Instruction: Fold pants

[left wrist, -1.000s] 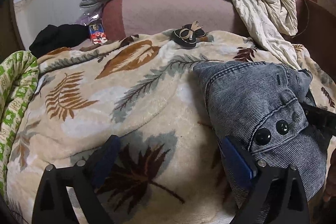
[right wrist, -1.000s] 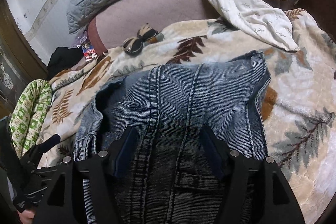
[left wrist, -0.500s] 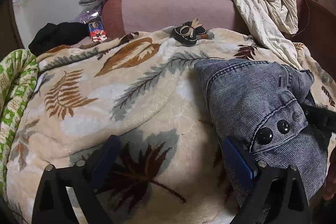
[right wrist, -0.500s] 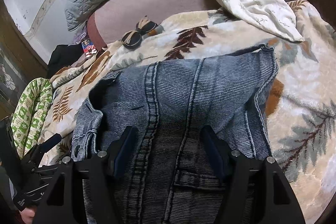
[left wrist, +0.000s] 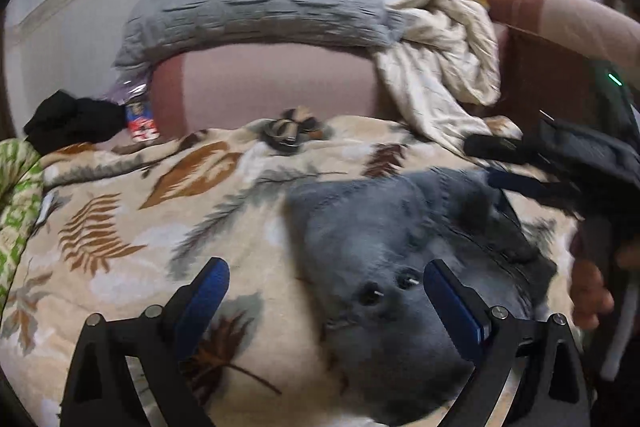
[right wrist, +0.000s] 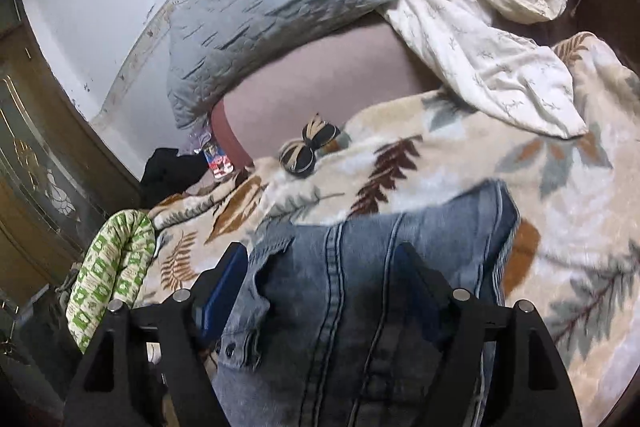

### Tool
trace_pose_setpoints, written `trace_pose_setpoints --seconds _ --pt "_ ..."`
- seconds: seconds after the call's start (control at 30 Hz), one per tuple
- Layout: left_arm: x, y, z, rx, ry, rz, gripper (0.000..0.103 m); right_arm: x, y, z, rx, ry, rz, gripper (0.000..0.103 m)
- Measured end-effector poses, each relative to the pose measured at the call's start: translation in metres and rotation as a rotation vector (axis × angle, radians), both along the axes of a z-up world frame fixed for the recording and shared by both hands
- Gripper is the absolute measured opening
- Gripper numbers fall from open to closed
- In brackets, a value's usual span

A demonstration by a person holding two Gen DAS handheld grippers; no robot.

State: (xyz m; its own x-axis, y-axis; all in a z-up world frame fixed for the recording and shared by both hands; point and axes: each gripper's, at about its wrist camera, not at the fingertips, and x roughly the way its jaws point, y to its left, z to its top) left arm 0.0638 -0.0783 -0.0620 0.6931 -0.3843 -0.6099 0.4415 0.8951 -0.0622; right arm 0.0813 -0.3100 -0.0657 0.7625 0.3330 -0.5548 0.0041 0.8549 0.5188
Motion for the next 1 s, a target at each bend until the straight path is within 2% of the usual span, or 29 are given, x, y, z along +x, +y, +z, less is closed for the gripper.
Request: trace_pose_setpoints --seconds 0.17,0.3,0.37,0.47,0.53,0.7,0.8,1.0 --pt "-0.008 -0.022 -0.016 0.099 -0.003 -0.054 0.099 0.023 -0.011 -0.017 0.036 0.069 0.005 0.077" --pt "-0.003 -0.021 -0.027 0.077 0.050 -0.050 0.100 0.036 -0.023 -0.029 0.075 0.087 -0.019 0.079" --pt "0.002 -0.020 -0.033 0.058 0.090 -0.048 0.100 0.044 -0.029 -0.038 0.081 0.128 -0.037 0.080" --pt "0.002 -0.024 -0.039 0.085 0.095 -0.049 0.102 0.053 -0.036 -0.053 0.124 0.167 -0.036 0.080" --pt "0.000 -0.027 -0.042 0.115 0.088 -0.050 0.102 0.056 -0.035 -0.058 0.114 0.182 -0.030 0.080" --pt "0.002 -0.030 -0.049 0.139 0.111 -0.048 0.102 0.058 -0.021 -0.060 0.001 0.183 -0.022 0.080" --pt "0.004 -0.031 -0.053 0.146 0.126 -0.046 0.103 0.056 -0.021 -0.062 -0.010 0.176 -0.028 0.080" --pt "0.009 -0.024 -0.045 0.098 0.147 -0.042 0.103 0.047 -0.020 -0.050 -0.026 0.171 -0.040 0.080"
